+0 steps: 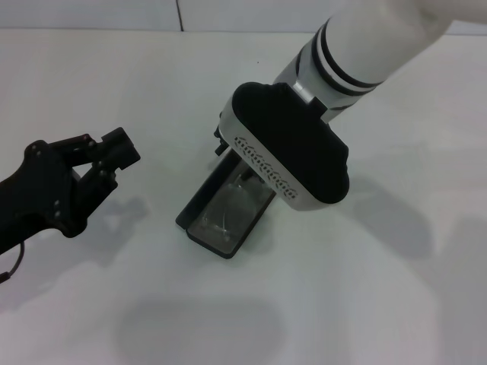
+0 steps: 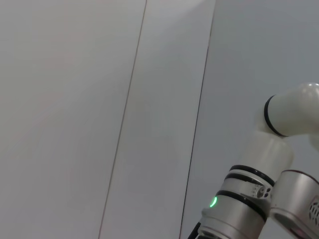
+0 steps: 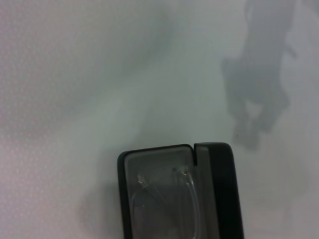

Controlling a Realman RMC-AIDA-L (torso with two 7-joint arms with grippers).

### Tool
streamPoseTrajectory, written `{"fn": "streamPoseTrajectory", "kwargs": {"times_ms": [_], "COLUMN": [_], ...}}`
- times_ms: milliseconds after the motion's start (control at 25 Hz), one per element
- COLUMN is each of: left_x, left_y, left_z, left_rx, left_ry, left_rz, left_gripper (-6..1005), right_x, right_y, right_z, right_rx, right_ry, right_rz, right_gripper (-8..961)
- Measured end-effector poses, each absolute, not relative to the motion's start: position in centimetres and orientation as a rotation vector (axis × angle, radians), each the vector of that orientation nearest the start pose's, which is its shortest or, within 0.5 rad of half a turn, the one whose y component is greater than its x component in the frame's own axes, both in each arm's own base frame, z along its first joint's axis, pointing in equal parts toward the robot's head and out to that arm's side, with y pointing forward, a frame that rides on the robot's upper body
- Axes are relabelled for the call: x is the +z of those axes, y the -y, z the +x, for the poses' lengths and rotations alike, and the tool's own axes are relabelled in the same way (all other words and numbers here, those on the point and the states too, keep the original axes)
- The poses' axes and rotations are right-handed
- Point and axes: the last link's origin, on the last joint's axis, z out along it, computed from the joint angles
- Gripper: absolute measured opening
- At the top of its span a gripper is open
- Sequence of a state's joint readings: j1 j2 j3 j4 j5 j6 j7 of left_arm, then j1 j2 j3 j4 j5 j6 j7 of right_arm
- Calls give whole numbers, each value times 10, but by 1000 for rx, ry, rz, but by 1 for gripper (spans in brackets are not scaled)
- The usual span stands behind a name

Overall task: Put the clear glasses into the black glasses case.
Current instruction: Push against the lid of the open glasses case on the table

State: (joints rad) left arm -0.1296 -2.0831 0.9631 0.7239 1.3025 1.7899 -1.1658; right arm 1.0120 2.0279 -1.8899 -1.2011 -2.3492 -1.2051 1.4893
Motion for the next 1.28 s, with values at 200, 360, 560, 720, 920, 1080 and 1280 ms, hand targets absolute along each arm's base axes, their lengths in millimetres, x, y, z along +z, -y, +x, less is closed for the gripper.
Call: {"fn": "streamPoseTrajectory", "kwargs": {"times_ms": [200,360,560,720,920,1080,1280], "left_x": [37,36,36,37,37,37,37], "left_y": [-235,-235,-235,-236,-237,-238,-240], "left_z": [-276,-276,-276,-277,-277,-276,-276], "left_rx": [-1297,-1298,-1297,-1294,-1292,-1292,-1287], "left_ry": [425,427,428,428,423,420,421], "left_rz": [-2365,-2366,-2364,-2359,-2358,-2358,-2356], "left_gripper": [140,140,140,140,140,140,140], "right_x": [-98,-100,-101,-101,-101,-101,-100], "right_y": [-367,-368,-370,-370,-370,-371,-371], "right_z": [33,35,34,35,34,34,35], "right_rx": [-597,-601,-588,-588,-588,-591,-594], "right_ry": [1491,1489,1484,1483,1483,1482,1453], "right_rz": [-2609,-2606,-2593,-2592,-2588,-2586,-2598], "right_gripper": [346,342,336,312,275,225,201]}}
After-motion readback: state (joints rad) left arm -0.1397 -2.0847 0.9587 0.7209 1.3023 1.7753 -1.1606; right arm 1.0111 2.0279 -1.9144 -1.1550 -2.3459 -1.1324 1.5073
